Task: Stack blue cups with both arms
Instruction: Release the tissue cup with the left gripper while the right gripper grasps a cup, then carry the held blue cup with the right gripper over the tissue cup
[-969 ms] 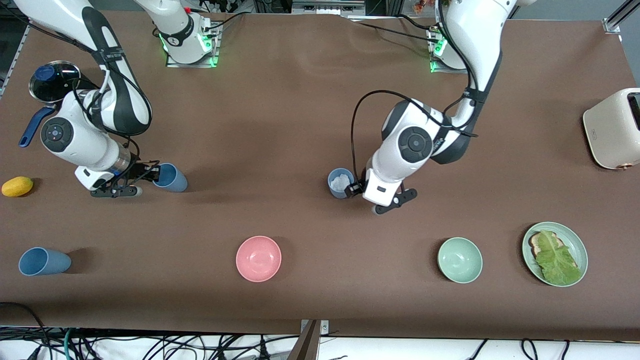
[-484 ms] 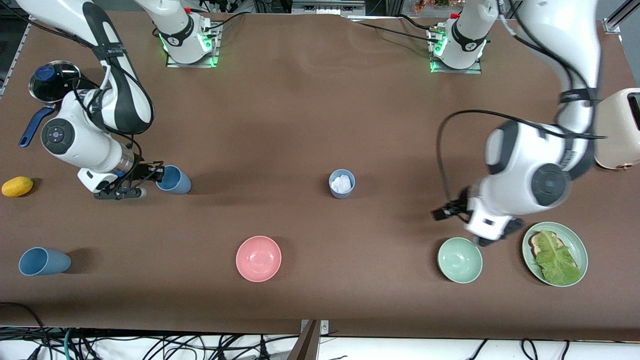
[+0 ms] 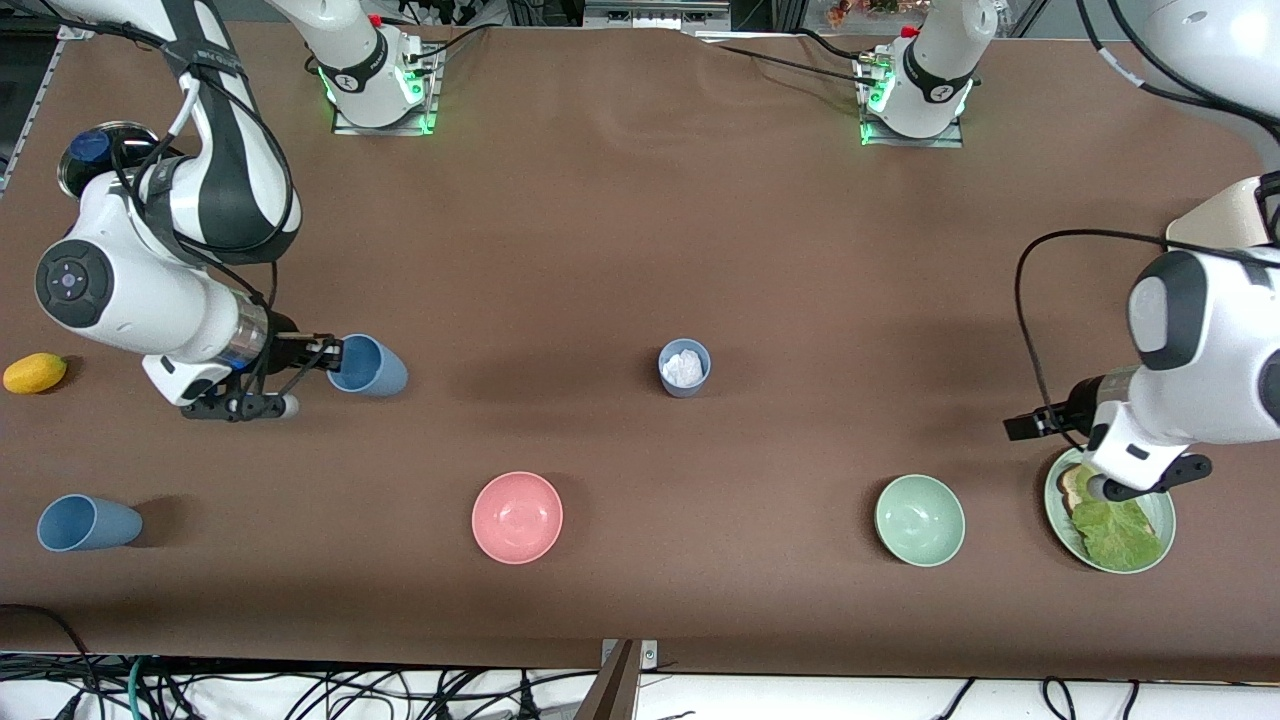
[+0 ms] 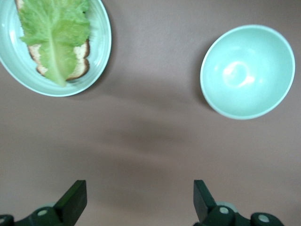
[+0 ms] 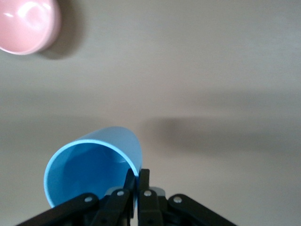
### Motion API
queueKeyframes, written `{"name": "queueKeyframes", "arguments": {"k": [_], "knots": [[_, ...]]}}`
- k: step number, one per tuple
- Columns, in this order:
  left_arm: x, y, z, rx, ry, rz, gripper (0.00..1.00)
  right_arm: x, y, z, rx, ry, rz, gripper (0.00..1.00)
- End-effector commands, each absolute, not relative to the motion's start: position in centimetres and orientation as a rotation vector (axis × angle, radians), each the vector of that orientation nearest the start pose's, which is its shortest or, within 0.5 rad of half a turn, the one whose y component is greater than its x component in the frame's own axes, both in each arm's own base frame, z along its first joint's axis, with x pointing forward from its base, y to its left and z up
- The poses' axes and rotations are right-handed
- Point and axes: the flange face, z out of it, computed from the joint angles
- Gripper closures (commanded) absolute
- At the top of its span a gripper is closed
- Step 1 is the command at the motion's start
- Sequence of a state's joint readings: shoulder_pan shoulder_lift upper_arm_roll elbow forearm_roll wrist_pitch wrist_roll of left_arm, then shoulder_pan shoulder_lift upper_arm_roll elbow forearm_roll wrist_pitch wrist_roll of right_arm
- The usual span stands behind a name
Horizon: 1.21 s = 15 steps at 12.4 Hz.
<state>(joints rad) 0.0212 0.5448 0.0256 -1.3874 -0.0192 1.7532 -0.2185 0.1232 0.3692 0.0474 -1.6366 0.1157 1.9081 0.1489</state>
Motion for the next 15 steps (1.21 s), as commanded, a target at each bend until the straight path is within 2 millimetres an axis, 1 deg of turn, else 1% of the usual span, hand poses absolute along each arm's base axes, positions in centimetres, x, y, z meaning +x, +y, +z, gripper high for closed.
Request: {"name": "queueKeyframes", "arguments": {"k": [1, 3, 4, 5, 6, 7, 8, 9, 10, 11, 12, 13, 14, 15], "knots": [[67.9, 3.7, 42.0, -3.084, -0.339, 0.321, 0.0, 66.0, 17.6, 40.6, -3.02, 0.136, 0.214, 1.0], [67.2, 3.9, 43.1, -3.088, -0.312, 0.353, 0.0, 65.4, 23.9, 41.3, -3.022, 0.258, 0.206, 1.0], [67.1, 3.7, 43.5, -3.092, -0.267, 0.353, 0.0, 65.0, 27.5, 41.7, -3.016, 0.333, 0.193, 1.0], [66.8, 3.6, 44.5, -3.108, -0.254, 0.346, 0.0, 64.6, 30.8, 42.1, -3.007, 0.396, 0.178, 1.0], [66.5, 3.5, 45.4, -3.11, -0.269, 0.337, 0.0, 64.4, 33.2, 42.4, -2.99, 0.468, 0.159, 1.0], [66.2, 3.5, 45.6, -3.108, -0.247, 0.36, 0.0, 63.6, 36.5, 42.7, -2.974, 0.524, 0.147, 1.0], [65.9, 3.1, 46.4, -3.108, -0.242, 0.36, 0.0, 62.4, 39.8, 42.9, -2.954, 0.6, 0.135, 1.0], [65.7, 3.1, 47.0, -3.099, -0.239, 0.347, 0.0, 60.9, 43.1, 42.8, -2.931, 0.681, 0.125, 1.0], [65.7, 2.7, 47.5, -3.102, -0.228, 0.337, 0.0, 59.8, 45.6, 43.2, -2.903, 0.73, 0.109, 1.0], [65.5, 3.3, 48.2, -3.118, -0.248, 0.33, 0.0, 58.7, 47.4, 43.1, -2.88, 0.77, 0.099, 1.0], [64.9, 3.3, 49.9, -3.137, -0.251, 0.294, 0.0, 57.4, 49.5, 42.6, -2.868, 0.793, 0.091, 1.0], [63.8, 3.2, 52.7, -3.142, -0.248, 0.207, 0.0, 56.3, 51.0, 42.1, -2.865, 0.809, 0.091, 1.0], [63.6, 3.1, 54.0, -3.161, -0.257, 0.092, 0.0, 55.7, 51.6, 41.7, -2.87, 0.813, 0.097, 1.0], [62.8, 3.1, 55.8, -3.159, -0.254, 0.024, 0.0, 55.5, 51.7, 41.6, -2.88, 0.81, 0.095, 1.0]]}}
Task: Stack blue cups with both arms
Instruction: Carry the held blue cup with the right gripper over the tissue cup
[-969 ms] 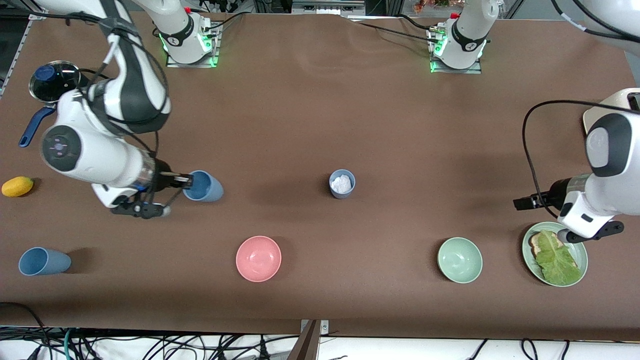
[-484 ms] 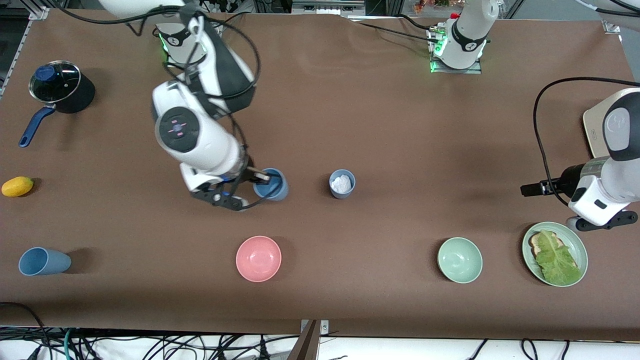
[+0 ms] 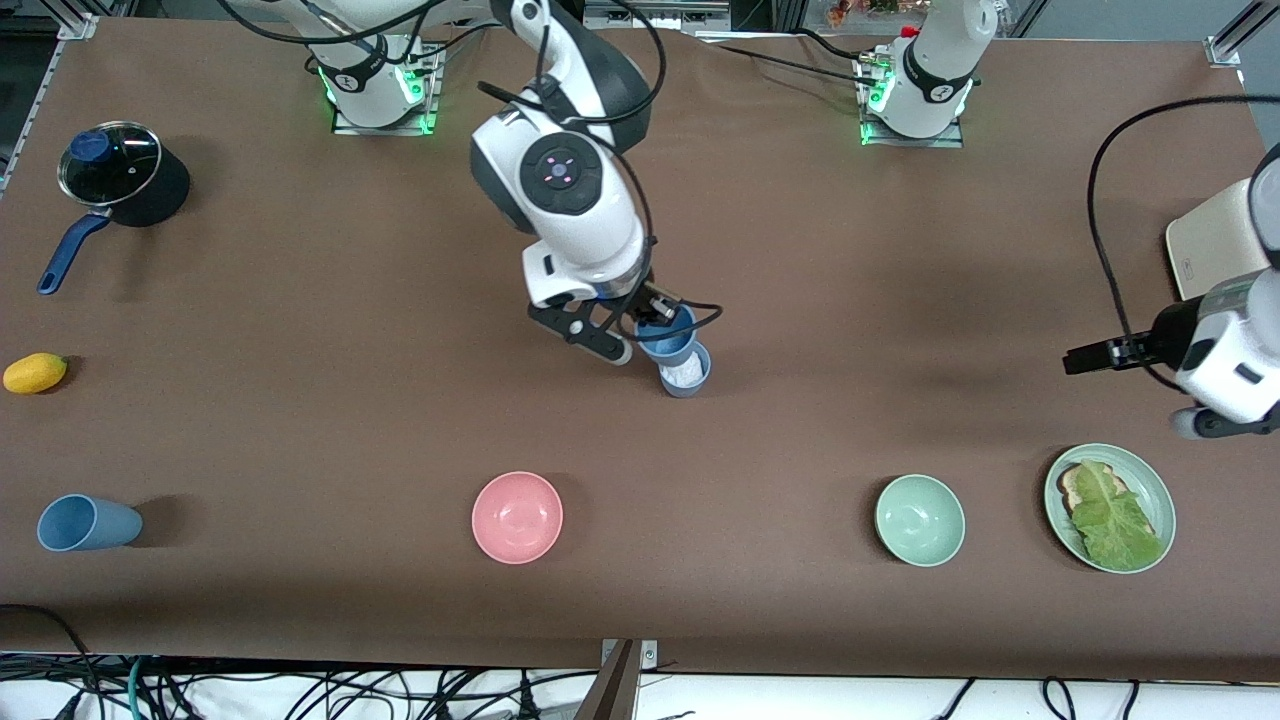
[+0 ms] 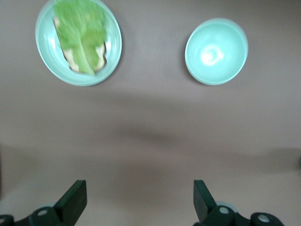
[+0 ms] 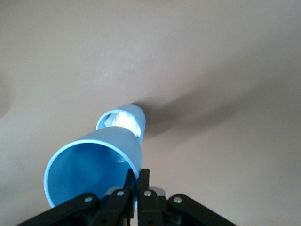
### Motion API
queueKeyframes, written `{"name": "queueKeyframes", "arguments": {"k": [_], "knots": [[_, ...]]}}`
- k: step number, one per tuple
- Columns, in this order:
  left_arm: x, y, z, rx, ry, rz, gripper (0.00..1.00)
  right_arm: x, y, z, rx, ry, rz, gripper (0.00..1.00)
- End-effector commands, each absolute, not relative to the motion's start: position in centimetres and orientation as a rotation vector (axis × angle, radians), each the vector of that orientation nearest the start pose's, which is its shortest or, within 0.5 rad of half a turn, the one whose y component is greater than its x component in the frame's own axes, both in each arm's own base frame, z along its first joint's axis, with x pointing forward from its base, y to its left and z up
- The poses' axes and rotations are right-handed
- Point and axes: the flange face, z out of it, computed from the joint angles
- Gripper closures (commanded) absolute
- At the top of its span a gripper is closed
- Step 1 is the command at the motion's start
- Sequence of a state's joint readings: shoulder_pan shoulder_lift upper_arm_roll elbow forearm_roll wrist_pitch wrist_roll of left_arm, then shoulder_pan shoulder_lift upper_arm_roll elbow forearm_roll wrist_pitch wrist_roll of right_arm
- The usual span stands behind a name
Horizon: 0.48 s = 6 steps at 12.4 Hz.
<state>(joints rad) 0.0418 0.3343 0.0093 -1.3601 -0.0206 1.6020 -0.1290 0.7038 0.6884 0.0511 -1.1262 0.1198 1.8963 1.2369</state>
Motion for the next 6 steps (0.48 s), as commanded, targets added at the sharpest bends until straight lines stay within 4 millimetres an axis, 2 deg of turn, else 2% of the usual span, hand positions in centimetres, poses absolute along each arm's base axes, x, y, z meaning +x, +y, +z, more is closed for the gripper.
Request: {"name": "queueKeyframes", "arguments": {"k": [1, 2, 3, 4, 5, 6], "knots": [[62.0, 3.0, 55.8, -3.165, -0.253, 0.045, 0.0, 55.6, 51.6, 41.2, -2.892, 0.81, 0.087, 1.0], [60.6, 2.9, 55.7, -3.166, -0.244, 0.057, 0.0, 55.5, 51.9, 40.3, -2.901, 0.81, 0.092, 1.0], [60.1, 2.3, 56.7, -3.164, -0.241, 0.017, 0.0, 54.9, 52.7, 39.2, -2.921, 0.796, 0.101, 1.0], [58.7, 2.1, 59.3, -3.17, -0.234, -0.034, 0.0, 54.6, 53.1, 38.5, -2.941, 0.786, 0.085, 1.0], [57.5, 1.0, 60.7, -3.162, -0.204, -0.027, 0.0, 54.6, 53.1, 38.0, -2.946, 0.794, 0.078, 1.0], [57.0, -0.6, 61.2, -3.157, -0.164, -0.003, 0.0, 54.5, 53.5, 37.3, -2.945, 0.798, 0.079, 1.0]]}}
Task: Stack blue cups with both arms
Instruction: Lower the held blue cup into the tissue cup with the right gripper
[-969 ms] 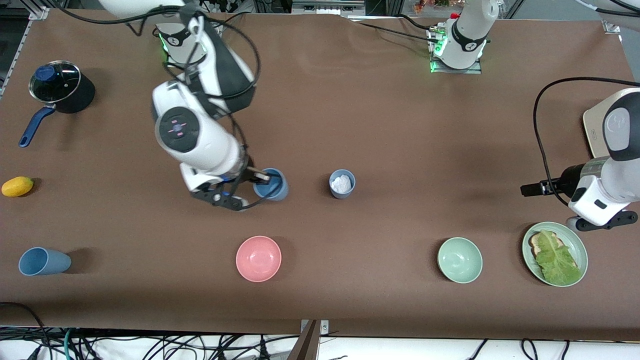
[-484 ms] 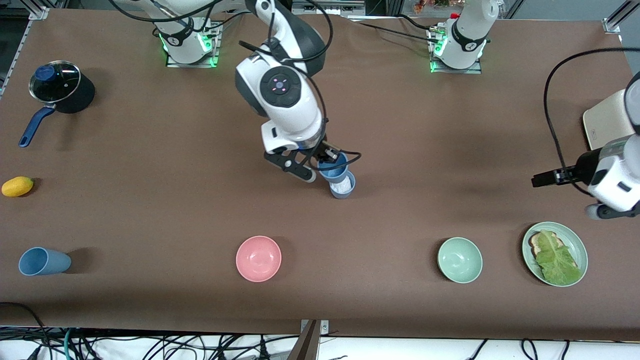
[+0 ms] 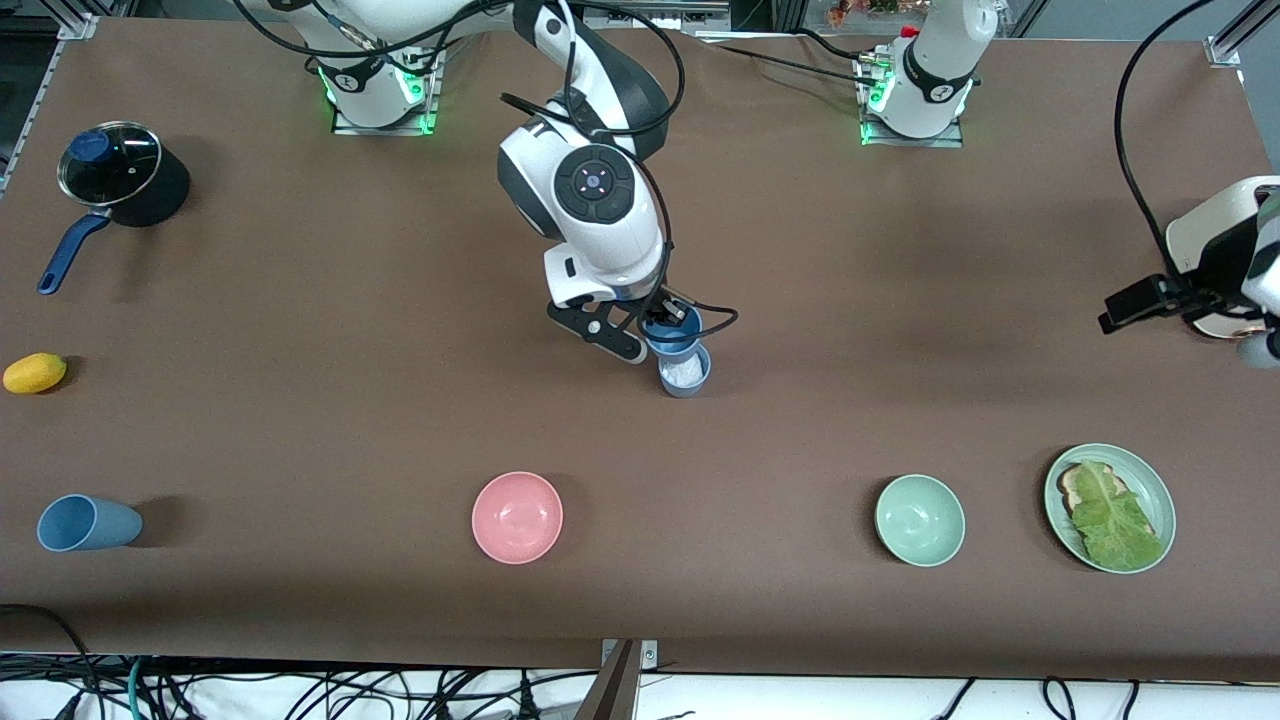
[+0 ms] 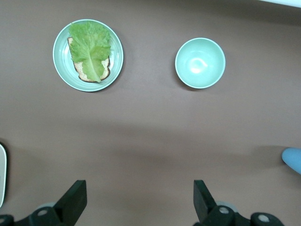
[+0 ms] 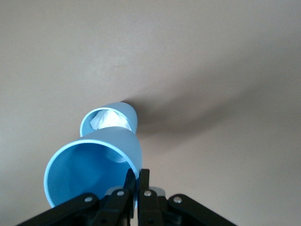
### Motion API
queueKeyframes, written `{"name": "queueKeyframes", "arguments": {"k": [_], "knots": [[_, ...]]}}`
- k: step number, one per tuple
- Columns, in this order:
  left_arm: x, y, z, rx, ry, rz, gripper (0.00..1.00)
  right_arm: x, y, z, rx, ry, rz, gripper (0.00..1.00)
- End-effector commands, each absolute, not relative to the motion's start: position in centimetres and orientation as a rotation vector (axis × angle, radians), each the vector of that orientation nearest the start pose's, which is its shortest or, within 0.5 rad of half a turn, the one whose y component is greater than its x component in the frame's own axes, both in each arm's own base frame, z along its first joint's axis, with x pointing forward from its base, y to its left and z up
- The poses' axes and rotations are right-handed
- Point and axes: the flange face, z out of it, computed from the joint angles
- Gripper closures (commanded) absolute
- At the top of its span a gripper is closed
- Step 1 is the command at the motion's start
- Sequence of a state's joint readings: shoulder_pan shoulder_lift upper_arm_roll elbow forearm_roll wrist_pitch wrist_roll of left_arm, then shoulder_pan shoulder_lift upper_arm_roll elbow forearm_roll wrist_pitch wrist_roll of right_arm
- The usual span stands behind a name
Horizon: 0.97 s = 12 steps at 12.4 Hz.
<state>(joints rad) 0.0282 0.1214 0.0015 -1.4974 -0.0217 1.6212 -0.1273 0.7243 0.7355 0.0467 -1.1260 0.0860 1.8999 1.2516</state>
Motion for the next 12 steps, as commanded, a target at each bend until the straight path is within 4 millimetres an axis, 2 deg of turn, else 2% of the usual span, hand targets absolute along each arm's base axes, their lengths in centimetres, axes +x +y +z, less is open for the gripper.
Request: {"name": "queueKeyframes", "arguments": {"k": [1, 2, 5, 7, 12], "knots": [[56.9, -0.7, 61.3, -3.159, -0.156, -0.005, 0.0, 54.4, 53.8, 37.1, -2.939, 0.789, 0.069, 1.0], [56.6, -0.3, 60.6, -3.165, -0.171, 0.048, 0.0, 54.4, 54.0, 37.0, -2.937, 0.791, 0.065, 1.0], [56.2, -0.2, 60.1, -3.158, -0.174, 0.131, 0.0, 54.5, 53.8, 37.5, -2.932, 0.8, 0.062, 1.0], [56.5, 0.5, 59.9, -3.164, -0.192, 0.136, 0.0, 54.7, 53.5, 37.5, -2.946, 0.794, 0.051, 1.0], [57.1, 0.1, 60.3, -3.165, -0.187, 0.112, 0.0, 55.1, 53.1, 37.9, -2.972, 0.773, -0.014, 1.0]]}}
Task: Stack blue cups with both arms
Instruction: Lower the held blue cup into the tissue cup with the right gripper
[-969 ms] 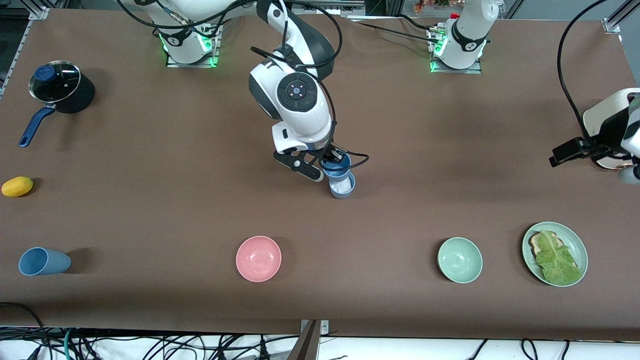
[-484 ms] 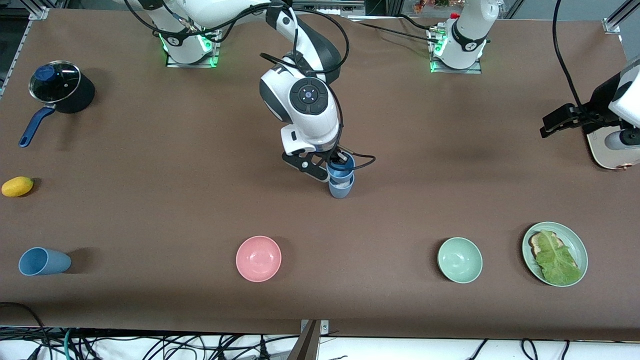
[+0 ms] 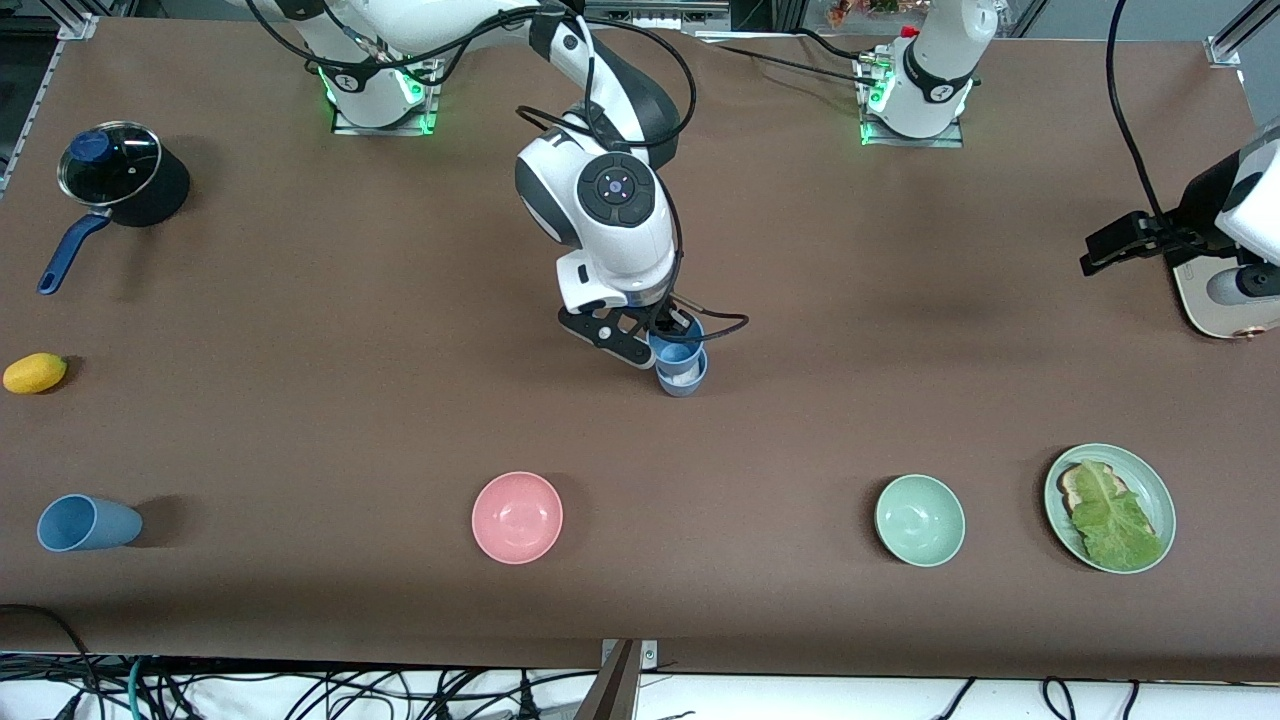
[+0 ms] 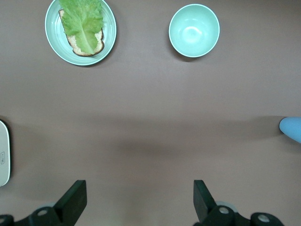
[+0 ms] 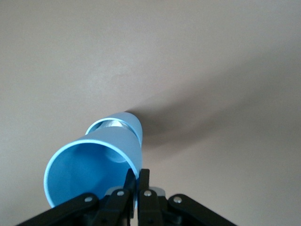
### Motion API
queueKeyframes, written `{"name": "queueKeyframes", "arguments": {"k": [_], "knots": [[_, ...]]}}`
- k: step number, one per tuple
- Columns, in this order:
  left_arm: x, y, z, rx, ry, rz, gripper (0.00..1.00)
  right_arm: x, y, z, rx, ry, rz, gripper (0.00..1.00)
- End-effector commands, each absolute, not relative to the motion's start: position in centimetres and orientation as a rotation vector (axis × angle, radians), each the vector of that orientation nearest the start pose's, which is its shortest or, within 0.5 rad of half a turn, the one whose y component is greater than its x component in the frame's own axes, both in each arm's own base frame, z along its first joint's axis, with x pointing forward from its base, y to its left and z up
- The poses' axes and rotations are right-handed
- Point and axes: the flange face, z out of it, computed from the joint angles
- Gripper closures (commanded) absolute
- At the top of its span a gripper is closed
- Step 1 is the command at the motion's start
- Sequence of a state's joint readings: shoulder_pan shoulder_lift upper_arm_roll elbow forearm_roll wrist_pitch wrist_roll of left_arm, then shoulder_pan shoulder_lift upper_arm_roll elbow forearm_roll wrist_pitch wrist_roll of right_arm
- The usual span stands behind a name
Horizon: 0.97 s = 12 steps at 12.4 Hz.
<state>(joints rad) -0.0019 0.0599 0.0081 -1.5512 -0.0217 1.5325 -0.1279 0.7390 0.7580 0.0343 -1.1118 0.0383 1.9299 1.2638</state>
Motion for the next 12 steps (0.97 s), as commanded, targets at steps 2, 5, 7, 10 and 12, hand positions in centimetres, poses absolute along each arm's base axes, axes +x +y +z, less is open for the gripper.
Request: {"name": "queueKeyframes", "arguments": {"k": [2, 5, 7, 10, 12], "knots": [[57.5, 0.2, 60.6, -3.164, -0.177, 0.09, 0.0, 55.1, 53.3, 37.9, -2.972, 0.762, -0.038, 1.0], [58.0, -0.5, 60.0, -3.167, -0.16, 0.098, 0.0, 55.1, 53.4, 38.1, -2.963, 0.772, -0.044, 1.0], [58.5, -0.8, 60.3, -3.173, -0.159, 0.028, 0.0, 55.2, 53.7, 38.3, -2.943, 0.775, -0.057, 1.0], [58.7, -0.7, 60.4, -3.171, -0.174, 0.008, 0.0, 54.6, 54.6, 37.5, -2.944, 0.758, -0.061, 1.0], [58.7, -0.7, 60.4, -3.17, -0.172, 0.008, 0.0, 54.6, 54.5, 37.2, -2.948, 0.76, -0.054, 1.0]]}}
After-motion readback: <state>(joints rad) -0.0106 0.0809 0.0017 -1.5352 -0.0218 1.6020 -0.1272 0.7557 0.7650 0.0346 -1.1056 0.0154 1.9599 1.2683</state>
